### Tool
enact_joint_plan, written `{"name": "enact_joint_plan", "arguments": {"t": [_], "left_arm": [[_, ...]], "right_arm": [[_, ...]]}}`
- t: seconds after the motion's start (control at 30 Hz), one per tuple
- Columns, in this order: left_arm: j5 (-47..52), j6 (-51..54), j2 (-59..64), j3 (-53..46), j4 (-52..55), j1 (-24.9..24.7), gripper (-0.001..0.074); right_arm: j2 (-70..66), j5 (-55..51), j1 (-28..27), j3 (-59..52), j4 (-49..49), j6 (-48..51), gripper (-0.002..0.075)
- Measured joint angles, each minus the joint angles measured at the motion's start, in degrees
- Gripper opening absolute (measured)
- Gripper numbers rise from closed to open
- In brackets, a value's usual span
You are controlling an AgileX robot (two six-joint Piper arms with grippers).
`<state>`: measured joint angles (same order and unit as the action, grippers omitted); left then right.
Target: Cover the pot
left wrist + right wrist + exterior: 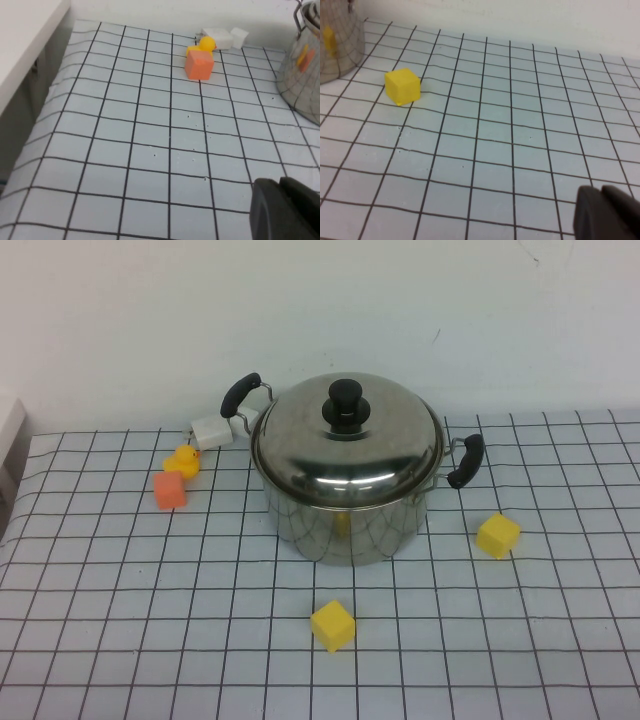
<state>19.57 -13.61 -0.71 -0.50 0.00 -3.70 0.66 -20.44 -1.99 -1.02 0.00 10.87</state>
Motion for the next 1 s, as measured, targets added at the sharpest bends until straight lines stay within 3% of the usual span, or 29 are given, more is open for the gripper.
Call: {"name": "enact_joint_plan", "arguments": {"t": [0.43,1.0], "left_arm": [[0.0,10.2,0.0,0.0,0.0,-3.1,-0.0001],[0.0,10.9,0.0,0.0,0.0,-3.1,-0.0001]], "right_arm": [[0.0,0.0,0.0,0.0,0.0,0.0,0.0009],[0.0,0.0,0.0,0.0,0.0,0.0,0.0009]]}}
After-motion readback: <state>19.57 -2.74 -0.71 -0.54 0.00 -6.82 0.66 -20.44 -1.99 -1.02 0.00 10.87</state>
